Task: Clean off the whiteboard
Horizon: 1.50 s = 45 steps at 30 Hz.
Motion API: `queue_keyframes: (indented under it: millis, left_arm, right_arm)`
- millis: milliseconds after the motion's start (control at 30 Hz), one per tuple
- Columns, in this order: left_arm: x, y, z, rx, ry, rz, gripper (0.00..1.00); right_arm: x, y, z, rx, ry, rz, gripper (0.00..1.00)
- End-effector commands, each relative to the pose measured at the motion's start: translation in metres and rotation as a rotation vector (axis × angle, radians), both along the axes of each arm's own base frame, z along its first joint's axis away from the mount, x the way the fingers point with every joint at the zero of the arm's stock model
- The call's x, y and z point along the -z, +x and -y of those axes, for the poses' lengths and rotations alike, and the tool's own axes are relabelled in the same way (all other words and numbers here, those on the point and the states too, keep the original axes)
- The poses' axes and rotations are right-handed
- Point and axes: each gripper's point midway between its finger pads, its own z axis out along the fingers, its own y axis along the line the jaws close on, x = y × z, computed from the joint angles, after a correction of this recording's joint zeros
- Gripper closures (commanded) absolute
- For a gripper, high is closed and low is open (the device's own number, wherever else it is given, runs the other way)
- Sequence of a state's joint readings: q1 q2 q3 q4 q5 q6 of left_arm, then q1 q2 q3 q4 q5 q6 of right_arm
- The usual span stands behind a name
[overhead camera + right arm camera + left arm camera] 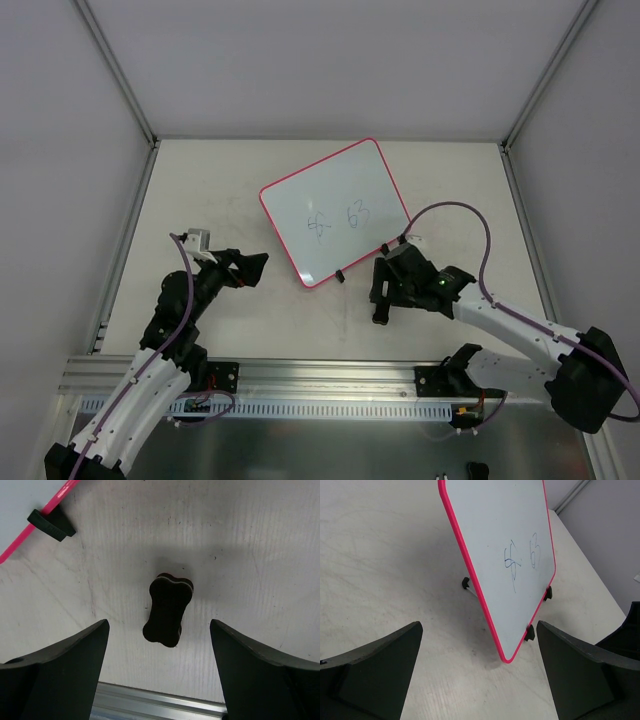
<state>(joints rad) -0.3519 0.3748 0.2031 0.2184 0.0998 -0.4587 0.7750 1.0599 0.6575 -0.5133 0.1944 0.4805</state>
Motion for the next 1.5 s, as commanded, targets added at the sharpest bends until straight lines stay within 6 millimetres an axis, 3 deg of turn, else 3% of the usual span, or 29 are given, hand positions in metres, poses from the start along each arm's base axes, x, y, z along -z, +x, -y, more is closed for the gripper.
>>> queue_keyframes:
  millis: [0, 600, 733, 900, 933, 1067, 1167, 1300, 1400, 1467]
  left_arm:
    - [-0.016, 0.003, 0.002, 0.007, -0.012, 0.027, 0.01]
    - [-0.019, 0.001, 0.002, 0.008, -0.016, 0.039, 0.01]
    - [-0.019, 0.001, 0.002, 0.008, -0.015, 0.040, 0.01]
    - [-0.019, 0.000, 0.001, 0.004, -0.014, 0.043, 0.01]
    - [-0.019, 0.000, 0.001, 0.006, -0.014, 0.043, 0.01]
    - [-0.018, 0.000, 0.001, 0.006, -0.013, 0.039, 0.01]
    - [-0.019, 0.001, 0.001, 0.007, -0.012, 0.039, 0.01]
    - [-0.019, 0.001, 0.001, 0.006, -0.012, 0.039, 0.01]
    - [-0.019, 0.000, 0.001, 0.009, -0.012, 0.041, 0.01]
    - [-0.019, 0.000, 0.001, 0.009, -0.012, 0.041, 0.01]
  right_arm:
    - [0.007, -0.001, 0.003, 0.083, -0.025, -0.016, 0.14]
    - [0.056, -0.003, -0.002, 0.163, -0.125, -0.087, 0.33]
    - [0.060, -0.004, -0.008, 0.153, -0.100, -0.101, 0.56]
    - [0.056, -0.005, -0.006, 0.153, -0.087, -0.087, 0.68]
    - [0.053, -0.004, -0.006, 0.146, -0.080, -0.078, 0.76]
    - [0.043, 0.002, -0.007, 0.115, -0.077, -0.038, 0.82]
    - [0.022, 0.013, -0.005, 0.062, -0.118, 0.020, 0.89]
    - [-0.018, 0.039, -0.012, -0.013, -0.159, 0.146, 0.92]
    - [-0.052, 0.063, -0.016, -0.061, -0.205, 0.267, 1.00]
    - [-0.072, 0.078, -0.027, -0.095, -0.190, 0.324, 1.00]
